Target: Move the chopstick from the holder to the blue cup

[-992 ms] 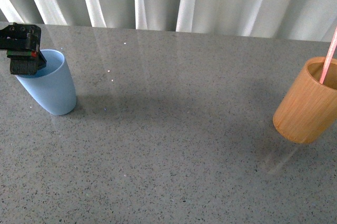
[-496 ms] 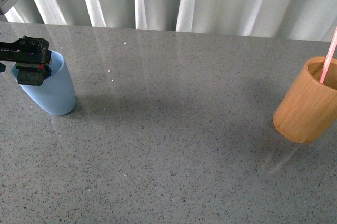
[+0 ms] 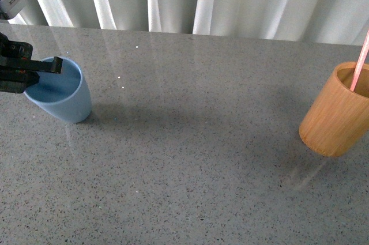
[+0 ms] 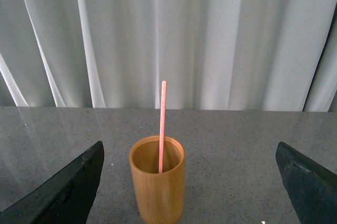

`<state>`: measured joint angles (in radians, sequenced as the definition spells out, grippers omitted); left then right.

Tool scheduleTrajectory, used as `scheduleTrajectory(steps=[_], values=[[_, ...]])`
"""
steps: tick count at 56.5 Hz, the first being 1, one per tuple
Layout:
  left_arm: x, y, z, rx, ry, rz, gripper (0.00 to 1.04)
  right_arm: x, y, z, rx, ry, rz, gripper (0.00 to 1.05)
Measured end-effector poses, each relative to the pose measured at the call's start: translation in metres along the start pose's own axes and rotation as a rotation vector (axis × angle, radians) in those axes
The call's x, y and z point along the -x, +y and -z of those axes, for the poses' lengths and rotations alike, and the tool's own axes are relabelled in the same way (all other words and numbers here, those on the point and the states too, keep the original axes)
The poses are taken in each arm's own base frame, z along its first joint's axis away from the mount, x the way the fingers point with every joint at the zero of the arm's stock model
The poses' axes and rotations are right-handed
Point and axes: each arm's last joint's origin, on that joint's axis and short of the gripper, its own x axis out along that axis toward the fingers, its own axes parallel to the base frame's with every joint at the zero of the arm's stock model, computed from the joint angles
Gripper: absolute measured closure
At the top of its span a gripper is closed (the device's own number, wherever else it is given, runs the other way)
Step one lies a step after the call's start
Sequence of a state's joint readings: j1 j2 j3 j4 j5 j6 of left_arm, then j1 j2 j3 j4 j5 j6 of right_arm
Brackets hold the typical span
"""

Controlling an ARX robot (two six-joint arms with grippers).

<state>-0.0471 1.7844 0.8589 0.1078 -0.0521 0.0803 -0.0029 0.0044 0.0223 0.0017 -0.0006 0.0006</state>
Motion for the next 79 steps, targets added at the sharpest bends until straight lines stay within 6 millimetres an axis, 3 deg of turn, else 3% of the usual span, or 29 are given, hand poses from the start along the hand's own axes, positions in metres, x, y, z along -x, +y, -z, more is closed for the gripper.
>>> scheduleTrajectory(steps=[30,40,58,68,79], values=[[0.000,-0.003,-0.001,-0.013,0.017,0.018,1.01,0.000,0.000,0.000,0.000,0.000,0.000,0.10],[0.009,-0.010,-0.007,-0.043,0.034,0.052,1.01,0.000,0.000,0.000,0.000,0.000,0.000,0.10],[0.055,-0.050,-0.030,-0.158,0.012,0.186,1.01,0.000,0.000,0.000,0.000,0.000,0.000,0.10],[0.072,-0.079,-0.025,-0.229,0.044,0.274,1.01,0.000,0.000,0.000,0.000,0.000,0.000,0.10],[0.076,-0.098,-0.020,-0.258,0.065,0.322,1.01,0.000,0.000,0.000,0.000,0.000,0.000,0.10]])
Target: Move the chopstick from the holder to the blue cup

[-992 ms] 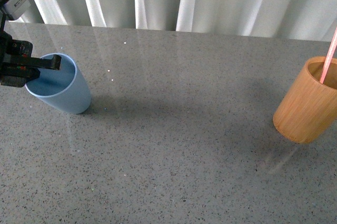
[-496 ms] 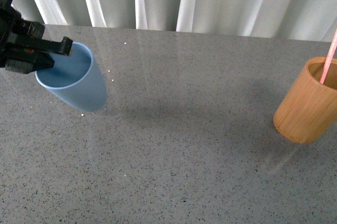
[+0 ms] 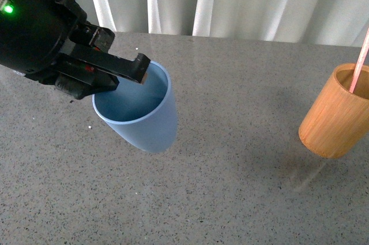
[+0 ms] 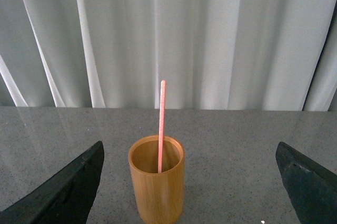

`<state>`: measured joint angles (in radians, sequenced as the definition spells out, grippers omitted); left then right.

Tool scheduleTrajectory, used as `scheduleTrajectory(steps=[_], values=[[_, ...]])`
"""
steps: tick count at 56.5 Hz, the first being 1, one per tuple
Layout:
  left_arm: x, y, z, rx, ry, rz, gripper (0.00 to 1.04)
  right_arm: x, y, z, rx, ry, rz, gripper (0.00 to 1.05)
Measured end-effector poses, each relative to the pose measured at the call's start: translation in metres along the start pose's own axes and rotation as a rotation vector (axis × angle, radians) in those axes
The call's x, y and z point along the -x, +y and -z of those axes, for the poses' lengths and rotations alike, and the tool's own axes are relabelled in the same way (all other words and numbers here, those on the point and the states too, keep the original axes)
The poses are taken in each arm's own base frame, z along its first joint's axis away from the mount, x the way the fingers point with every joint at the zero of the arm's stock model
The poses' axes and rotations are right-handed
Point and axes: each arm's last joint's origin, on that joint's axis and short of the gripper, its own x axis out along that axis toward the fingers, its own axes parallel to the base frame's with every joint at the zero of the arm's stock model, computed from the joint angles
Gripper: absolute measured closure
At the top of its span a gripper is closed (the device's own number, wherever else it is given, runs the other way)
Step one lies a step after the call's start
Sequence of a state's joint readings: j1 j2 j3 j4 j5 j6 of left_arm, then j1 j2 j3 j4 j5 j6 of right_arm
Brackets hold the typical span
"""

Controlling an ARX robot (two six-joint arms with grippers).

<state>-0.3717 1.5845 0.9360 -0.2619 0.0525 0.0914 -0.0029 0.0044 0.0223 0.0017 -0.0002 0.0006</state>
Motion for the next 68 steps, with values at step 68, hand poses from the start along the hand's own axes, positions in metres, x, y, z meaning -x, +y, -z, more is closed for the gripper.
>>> scheduleTrajectory(steps=[68], values=[[-0.076,-0.036,-0.014,0.000,0.052,0.019,1.01,0.000,0.000,0.000,0.000,0.000,0.000,0.10]])
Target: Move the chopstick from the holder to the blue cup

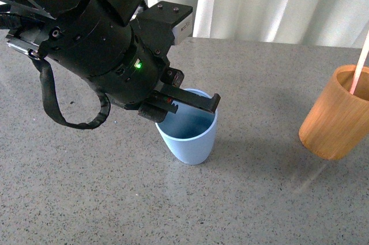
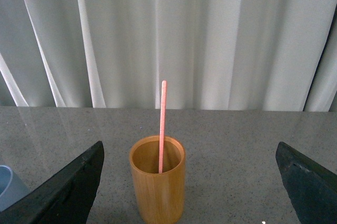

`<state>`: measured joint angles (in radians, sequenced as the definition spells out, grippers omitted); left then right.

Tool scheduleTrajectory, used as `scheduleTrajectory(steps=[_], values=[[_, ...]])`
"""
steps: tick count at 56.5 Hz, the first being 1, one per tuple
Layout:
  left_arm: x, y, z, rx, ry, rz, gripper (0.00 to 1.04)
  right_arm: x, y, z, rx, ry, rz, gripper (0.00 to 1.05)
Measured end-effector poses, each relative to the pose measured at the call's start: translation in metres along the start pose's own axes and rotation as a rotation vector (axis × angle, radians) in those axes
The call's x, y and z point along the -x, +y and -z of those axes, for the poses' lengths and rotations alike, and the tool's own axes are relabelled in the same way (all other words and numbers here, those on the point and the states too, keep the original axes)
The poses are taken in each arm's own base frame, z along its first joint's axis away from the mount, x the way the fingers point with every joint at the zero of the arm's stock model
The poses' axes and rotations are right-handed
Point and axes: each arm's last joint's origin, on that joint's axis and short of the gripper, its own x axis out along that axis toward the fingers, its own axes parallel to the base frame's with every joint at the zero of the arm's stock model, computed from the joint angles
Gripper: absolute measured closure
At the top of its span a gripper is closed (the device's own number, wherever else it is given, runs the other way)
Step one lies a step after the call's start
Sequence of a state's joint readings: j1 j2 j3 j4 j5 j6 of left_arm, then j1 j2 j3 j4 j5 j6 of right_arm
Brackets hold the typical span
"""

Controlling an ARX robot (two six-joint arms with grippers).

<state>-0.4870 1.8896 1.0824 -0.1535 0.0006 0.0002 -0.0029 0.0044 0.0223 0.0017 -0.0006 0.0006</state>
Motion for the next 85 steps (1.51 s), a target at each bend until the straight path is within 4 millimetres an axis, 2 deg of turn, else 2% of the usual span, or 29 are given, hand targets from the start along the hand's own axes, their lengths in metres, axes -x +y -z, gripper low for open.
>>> scheduleTrajectory(steps=[6,33,41,50,61,70,74,79,85], values=[[-0.001,-0.001,-0.001,0.000,-0.008,0.001,1.01,0.000,0.000,0.000,0.000,0.000,0.000,0.10],[-0.002,0.000,-0.002,0.001,-0.028,0.006,0.33,0.000,0.000,0.000,0.000,0.000,0.000,0.10],[-0.002,0.003,-0.003,0.007,-0.032,0.003,0.07,0.000,0.000,0.000,0.000,0.000,0.000,0.10],[0.004,0.009,-0.009,0.018,-0.055,0.002,0.07,0.000,0.000,0.000,0.000,0.000,0.000,0.10],[0.033,0.027,-0.032,0.052,-0.134,-0.006,0.07,0.000,0.000,0.000,0.000,0.000,0.000,0.10],[0.057,0.056,-0.036,0.089,-0.197,-0.007,0.07,0.000,0.000,0.000,0.000,0.000,0.000,0.10],[0.072,0.090,-0.034,0.144,-0.253,-0.022,0.07,0.000,0.000,0.000,0.000,0.000,0.000,0.10],[0.083,0.123,-0.026,0.188,-0.282,-0.061,0.07,0.000,0.000,0.000,0.000,0.000,0.000,0.10],[0.100,0.184,-0.004,0.276,-0.311,-0.147,0.07,0.000,0.000,0.000,0.000,0.000,0.000,0.10]])
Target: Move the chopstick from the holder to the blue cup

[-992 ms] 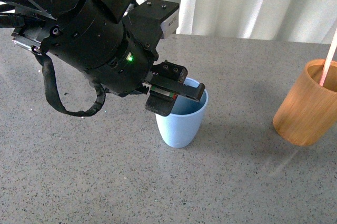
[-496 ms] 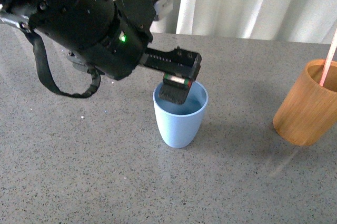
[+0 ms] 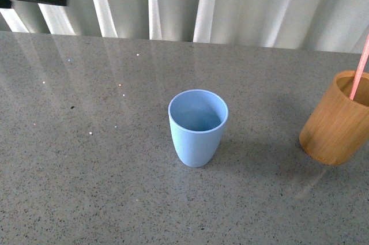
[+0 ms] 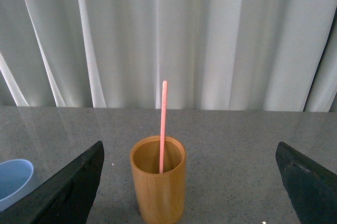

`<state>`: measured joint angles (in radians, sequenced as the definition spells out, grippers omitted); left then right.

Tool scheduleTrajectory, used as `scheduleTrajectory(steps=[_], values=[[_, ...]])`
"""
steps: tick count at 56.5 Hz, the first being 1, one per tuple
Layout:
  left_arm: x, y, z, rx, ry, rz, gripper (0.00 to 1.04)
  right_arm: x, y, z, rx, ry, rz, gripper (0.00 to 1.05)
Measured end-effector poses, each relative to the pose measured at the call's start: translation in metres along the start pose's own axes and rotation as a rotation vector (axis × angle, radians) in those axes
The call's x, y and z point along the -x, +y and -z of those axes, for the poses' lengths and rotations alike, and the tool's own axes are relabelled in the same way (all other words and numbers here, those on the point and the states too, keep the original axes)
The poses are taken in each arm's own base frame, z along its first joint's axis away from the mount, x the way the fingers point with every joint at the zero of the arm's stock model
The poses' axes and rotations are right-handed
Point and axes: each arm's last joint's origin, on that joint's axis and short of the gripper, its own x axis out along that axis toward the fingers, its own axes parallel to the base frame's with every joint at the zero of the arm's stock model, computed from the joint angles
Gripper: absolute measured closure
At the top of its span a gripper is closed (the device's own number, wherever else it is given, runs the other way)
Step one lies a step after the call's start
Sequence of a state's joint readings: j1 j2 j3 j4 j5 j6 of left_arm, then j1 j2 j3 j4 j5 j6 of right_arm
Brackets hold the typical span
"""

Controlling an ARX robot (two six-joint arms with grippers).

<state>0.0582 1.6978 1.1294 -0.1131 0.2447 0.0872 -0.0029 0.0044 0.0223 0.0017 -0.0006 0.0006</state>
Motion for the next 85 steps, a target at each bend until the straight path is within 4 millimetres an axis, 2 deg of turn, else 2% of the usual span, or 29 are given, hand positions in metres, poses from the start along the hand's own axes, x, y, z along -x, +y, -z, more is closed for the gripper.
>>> scheduleTrajectory(steps=[4,8,13,20,22,27,30,34,38,42,46,68,78,85], values=[[0.011,0.040,0.004,0.048,-0.022,-0.069,0.07,0.000,0.000,0.000,0.000,0.000,0.000,0.10],[0.020,0.061,0.012,0.067,-0.040,-0.110,0.07,0.000,0.000,0.000,0.000,0.000,0.000,0.10],[0.030,0.068,0.025,0.081,-0.031,-0.119,0.07,0.000,0.000,0.000,0.000,0.000,0.000,0.10],[0.042,0.061,0.035,0.061,-0.036,-0.101,0.07,0.000,0.000,0.000,0.000,0.000,0.000,0.10],[0.043,0.059,0.039,0.061,-0.082,-0.120,0.10,0.000,0.000,0.000,0.000,0.000,0.000,0.10],[0.050,0.049,0.053,0.024,-0.354,-0.196,0.24,0.000,0.000,0.000,0.000,0.000,0.000,0.10],[0.058,0.041,0.064,0.006,-0.460,-0.206,0.32,0.000,0.000,0.000,0.000,0.000,0.000,0.10],[0.082,0.021,0.086,-0.030,-0.638,-0.215,0.49,0.000,0.000,0.000,0.000,0.000,0.000,0.10],[0.101,0.006,0.108,-0.035,-0.676,-0.217,0.67,0.000,0.000,0.000,0.000,0.000,0.000,0.10],[0.107,-0.006,0.128,-0.023,-0.656,-0.213,0.85,0.000,0.000,0.000,0.000,0.000,0.000,0.10],[0.111,-0.015,0.139,-0.016,-0.652,-0.212,1.01,0.000,0.000,0.000,0.000,0.000,0.000,0.10],[0.128,-0.037,0.167,-0.013,-0.654,-0.214,1.01,0.000,0.000,0.000,0.000,0.000,0.000,0.10],[0.127,-0.049,0.181,-0.016,-0.653,-0.208,1.01,0.000,0.000,0.000,0.000,0.000,0.000,0.10],[0.134,-0.051,0.183,-0.017,-0.667,-0.210,1.01,0.000,0.000,0.000,0.000,0.000,0.000,0.10]])
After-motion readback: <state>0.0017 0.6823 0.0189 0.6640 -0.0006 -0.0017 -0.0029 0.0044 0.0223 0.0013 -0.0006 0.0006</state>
